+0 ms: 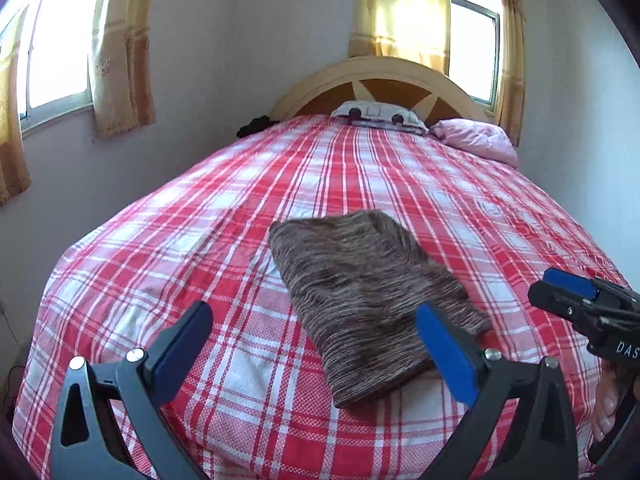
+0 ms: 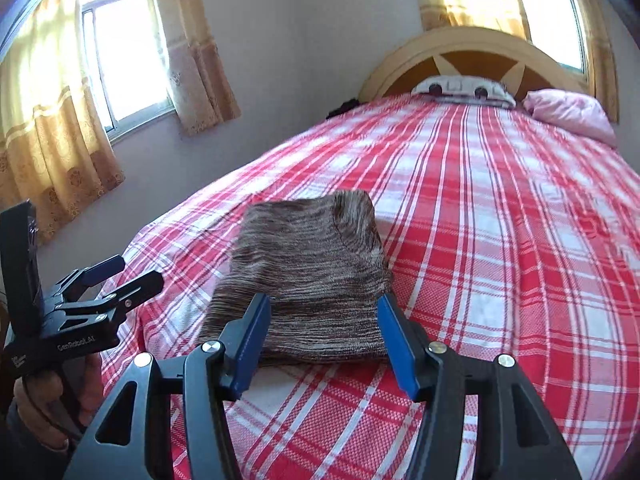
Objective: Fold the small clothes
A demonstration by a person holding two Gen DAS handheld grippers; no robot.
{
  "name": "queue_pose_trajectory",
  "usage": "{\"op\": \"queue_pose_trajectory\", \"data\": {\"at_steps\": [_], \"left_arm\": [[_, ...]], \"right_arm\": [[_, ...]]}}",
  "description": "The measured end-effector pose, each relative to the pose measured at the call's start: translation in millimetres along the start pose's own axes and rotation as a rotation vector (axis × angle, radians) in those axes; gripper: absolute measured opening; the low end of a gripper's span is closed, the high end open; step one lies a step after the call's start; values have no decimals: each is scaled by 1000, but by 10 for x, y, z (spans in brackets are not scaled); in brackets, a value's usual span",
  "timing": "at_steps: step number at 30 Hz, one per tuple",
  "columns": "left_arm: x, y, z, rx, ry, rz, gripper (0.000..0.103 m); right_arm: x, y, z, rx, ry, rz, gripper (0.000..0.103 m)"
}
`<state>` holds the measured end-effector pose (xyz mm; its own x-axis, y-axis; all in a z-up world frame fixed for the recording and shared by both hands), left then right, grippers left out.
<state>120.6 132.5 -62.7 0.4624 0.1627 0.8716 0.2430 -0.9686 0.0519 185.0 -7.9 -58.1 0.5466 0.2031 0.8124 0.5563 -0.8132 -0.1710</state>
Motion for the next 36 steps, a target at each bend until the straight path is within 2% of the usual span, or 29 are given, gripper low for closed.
{"op": "queue_pose_trajectory", "data": {"at_steps": [3, 8, 36], "left_arm": [[55, 60, -107, -29, 17, -3, 103], [125, 120, -223, -44, 46, -3, 103], [211, 181, -409, -64, 77, -30, 103]], "right_arm": [[89, -32, -222, -25, 51, -12, 57], [178, -29, -450, -36, 87, -10, 58], [252, -80, -737, -56, 131, -7, 58]]}}
Point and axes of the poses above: each gripper's, at about its wrist camera, not at the fingertips, and z roughly the way its jaws point, y to its right, x to its top, the point moved 9 cm from there along z, roughly the way its jaws point, and after that the axes turned 4 degrees about y, right-handed, at the moved point
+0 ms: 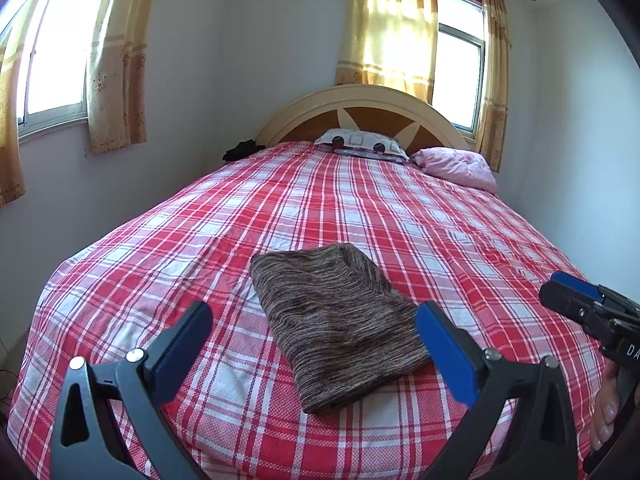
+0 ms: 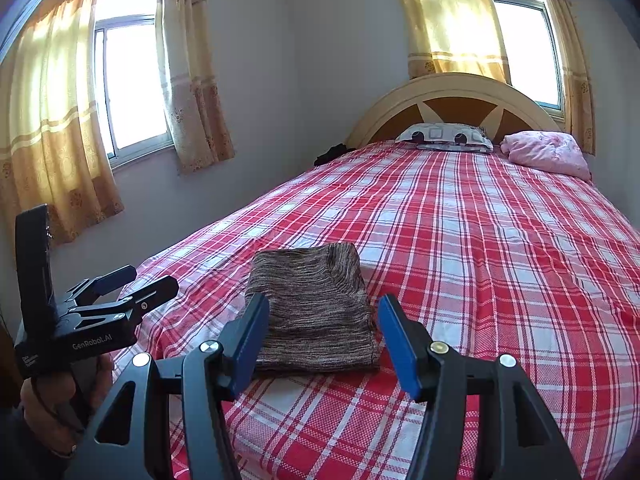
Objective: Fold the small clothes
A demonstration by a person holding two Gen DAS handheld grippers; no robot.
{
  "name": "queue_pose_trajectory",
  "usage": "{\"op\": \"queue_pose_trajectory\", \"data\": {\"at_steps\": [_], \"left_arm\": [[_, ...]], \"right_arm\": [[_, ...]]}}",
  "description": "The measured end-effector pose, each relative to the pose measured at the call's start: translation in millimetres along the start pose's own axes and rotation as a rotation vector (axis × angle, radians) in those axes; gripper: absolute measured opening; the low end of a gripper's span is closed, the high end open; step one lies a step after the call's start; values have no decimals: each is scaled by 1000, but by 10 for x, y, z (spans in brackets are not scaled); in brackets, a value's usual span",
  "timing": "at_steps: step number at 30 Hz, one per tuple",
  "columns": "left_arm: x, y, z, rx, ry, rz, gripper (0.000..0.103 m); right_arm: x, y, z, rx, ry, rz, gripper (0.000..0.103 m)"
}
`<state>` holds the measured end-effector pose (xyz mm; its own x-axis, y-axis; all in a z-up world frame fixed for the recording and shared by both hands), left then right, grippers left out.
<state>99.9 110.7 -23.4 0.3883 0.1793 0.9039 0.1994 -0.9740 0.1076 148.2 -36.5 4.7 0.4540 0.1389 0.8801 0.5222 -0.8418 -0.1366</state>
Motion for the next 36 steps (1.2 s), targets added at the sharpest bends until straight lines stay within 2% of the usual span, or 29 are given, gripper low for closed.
{"op": "queue_pose_trajectory", "data": {"at_steps": [21, 24, 36], "left_arm": [[-33, 56, 41, -3, -19, 16, 103], [-42, 82, 45, -5, -21, 22, 103], [29, 109, -27, 2, 1, 34, 103]], "right_arm": [[37, -17, -73, -2, 23, 16, 59], [27, -2, -62, 9, 25, 30, 69], [11, 14, -112, -2, 47, 35, 70]]}}
Point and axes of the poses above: each gripper's, at about its wrist camera, not at the fingertips, and z roughly the way its jaws point, y to its right, x to its top, the point moved 9 cm from there along z, roughly the way its jaws point, and after that the axes turned 4 degrees about y, right-handed, at the moved point
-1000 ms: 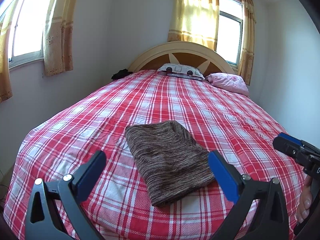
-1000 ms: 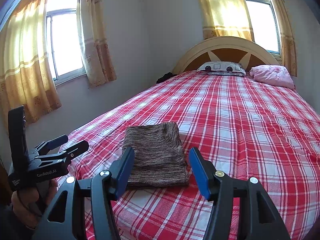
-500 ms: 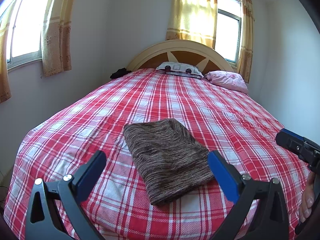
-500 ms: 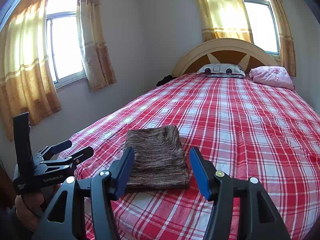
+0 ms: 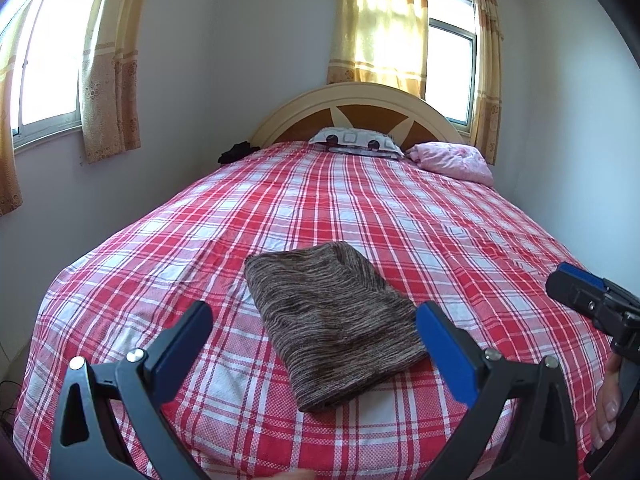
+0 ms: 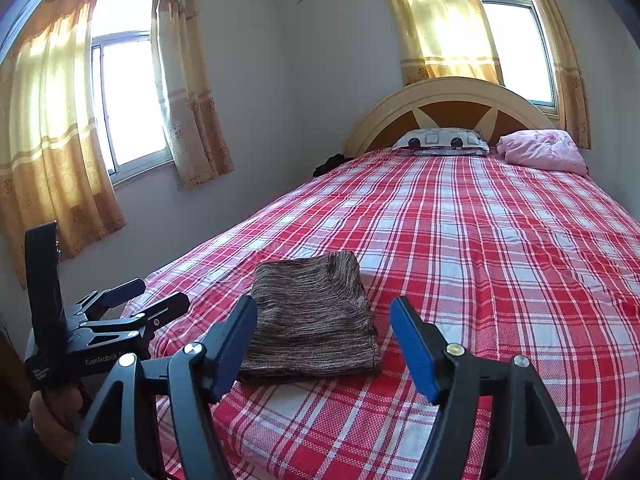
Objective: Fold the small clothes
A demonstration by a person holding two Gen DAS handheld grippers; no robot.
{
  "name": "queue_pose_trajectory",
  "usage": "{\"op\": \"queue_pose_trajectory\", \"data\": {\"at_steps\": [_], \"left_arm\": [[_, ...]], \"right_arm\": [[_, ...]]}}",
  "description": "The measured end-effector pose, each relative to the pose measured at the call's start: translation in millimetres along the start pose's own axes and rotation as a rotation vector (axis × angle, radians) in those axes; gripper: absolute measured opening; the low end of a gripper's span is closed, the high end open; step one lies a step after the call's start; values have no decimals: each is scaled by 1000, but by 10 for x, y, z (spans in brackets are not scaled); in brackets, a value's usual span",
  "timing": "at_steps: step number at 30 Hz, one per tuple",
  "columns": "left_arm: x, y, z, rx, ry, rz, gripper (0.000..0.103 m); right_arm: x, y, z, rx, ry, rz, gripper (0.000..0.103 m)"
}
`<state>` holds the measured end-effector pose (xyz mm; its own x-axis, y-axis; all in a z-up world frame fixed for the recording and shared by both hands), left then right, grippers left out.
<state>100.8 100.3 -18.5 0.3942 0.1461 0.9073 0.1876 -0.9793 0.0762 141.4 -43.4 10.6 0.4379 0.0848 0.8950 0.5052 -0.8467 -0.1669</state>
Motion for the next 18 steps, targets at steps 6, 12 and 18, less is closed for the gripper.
{"op": "queue_pose_trajectory", "data": {"at_steps": [6, 12, 18], "left_arm": [[22, -6, -10, -27, -4, -19, 103], [7, 48, -6, -35, 3, 16, 103], [-18, 93, 9, -61, 2, 22, 103]], "right_arm": [[-29, 0, 6, -4, -2, 6, 70], [-82, -35, 24, 6, -11, -3, 70], [-136, -40, 40, 11, -22, -5, 70]]}}
Point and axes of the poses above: each gripper's, at about its wrist camera, not at the fingertips, and z roughly the way its jaws point, y to its right, x to its top, the point moved 9 cm from there along z, roughly the way its jaws point, and after that the axes turned 4 degrees about y, right-handed, at the moved point
